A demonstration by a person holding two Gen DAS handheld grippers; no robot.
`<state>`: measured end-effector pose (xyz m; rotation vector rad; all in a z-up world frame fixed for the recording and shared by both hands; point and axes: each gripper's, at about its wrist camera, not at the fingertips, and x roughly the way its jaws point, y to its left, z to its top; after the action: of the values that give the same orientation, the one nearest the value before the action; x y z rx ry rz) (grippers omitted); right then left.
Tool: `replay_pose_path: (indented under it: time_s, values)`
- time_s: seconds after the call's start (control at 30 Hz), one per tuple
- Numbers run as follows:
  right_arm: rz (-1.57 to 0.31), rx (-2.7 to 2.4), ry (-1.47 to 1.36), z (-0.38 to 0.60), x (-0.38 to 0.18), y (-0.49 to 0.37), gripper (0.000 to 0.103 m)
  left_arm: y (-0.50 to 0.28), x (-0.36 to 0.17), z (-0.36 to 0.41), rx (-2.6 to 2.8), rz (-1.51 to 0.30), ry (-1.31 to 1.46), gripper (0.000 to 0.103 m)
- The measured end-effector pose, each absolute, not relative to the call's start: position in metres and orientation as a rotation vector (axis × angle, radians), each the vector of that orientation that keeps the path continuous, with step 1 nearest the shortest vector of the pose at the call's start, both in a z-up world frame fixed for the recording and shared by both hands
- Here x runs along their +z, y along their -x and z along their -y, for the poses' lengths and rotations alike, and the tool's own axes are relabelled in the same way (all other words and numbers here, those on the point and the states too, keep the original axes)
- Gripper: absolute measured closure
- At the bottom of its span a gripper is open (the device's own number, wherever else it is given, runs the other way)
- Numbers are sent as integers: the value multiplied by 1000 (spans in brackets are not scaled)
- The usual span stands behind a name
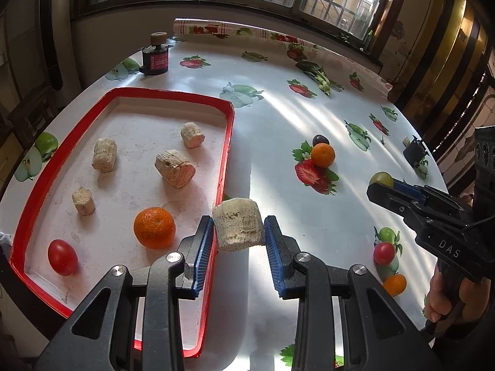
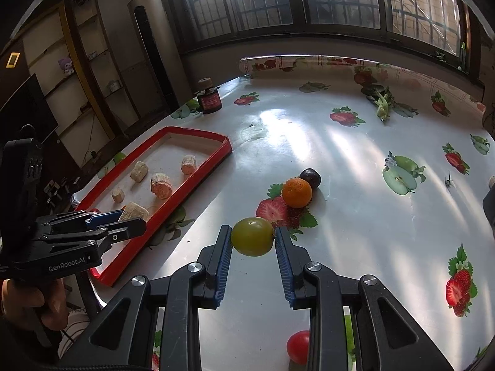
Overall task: Organize fruits
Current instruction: 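Carry the cylinder into the tray with the left tool while the right carries the grape there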
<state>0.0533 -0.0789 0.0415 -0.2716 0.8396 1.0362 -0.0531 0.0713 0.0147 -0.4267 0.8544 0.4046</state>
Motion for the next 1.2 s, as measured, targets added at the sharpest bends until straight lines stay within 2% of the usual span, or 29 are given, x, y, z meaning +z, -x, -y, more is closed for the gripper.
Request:
replay_pose_path:
  time_s: [0.8, 1.2]
  values:
    - [-854, 1194, 335, -11, 43, -17, 74, 119, 13, -138, 562, -816, 514, 72]
    - [-875, 1208, 348, -55, 37, -27, 74, 121, 13, -176, 604, -823, 524, 72]
